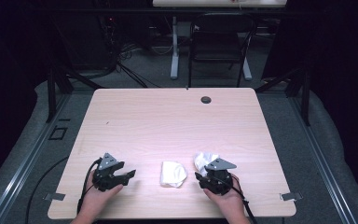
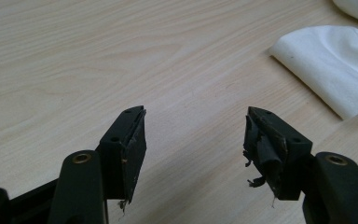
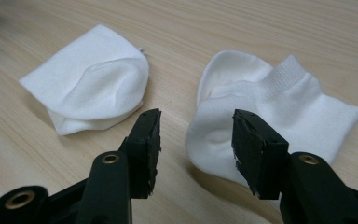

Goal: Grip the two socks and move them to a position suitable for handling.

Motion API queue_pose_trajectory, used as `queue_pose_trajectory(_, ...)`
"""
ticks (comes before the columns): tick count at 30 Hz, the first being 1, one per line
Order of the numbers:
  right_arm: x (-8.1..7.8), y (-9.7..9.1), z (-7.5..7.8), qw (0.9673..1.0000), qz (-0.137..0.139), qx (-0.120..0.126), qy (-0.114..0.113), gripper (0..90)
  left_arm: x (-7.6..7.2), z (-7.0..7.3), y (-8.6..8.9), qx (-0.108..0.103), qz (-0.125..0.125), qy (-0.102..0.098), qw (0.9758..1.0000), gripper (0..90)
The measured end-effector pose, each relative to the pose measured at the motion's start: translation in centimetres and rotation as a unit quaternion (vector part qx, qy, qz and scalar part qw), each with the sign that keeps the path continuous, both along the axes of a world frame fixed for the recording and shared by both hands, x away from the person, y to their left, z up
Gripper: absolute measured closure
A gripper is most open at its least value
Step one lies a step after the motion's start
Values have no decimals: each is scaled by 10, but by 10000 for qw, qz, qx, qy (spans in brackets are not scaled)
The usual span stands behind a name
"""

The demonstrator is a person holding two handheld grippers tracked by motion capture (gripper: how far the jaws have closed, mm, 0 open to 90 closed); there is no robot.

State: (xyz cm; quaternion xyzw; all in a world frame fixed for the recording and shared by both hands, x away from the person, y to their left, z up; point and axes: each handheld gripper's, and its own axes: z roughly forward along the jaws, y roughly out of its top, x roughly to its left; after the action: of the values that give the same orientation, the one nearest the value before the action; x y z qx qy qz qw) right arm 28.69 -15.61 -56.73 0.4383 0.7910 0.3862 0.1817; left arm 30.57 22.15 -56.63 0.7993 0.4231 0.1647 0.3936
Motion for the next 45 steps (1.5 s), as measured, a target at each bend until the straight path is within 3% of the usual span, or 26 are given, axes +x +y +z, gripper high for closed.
queue_pose_trajectory(9, 1, -5, 3, 9999, -87, 124, -58, 520, -1, 4, -10, -25, -53, 63, 10000, 422)
queue_pose_trajectory(20, 1, -6, 3, 9998, -88, 181, -39, 527, 1, 18, -42, -182, -336, 66, 9992, 474)
queue_pose_trajectory(40, 2, -9, 4, 9996, -135, 217, -85, 533, 5, 22, -89, -181, -690, 88, 9974, 532)
queue_pose_trajectory(45, 2, -10, 4, 9995, -160, 244, -97, 533, 3, 24, -104, -99, -846, 42, 9964, 541)
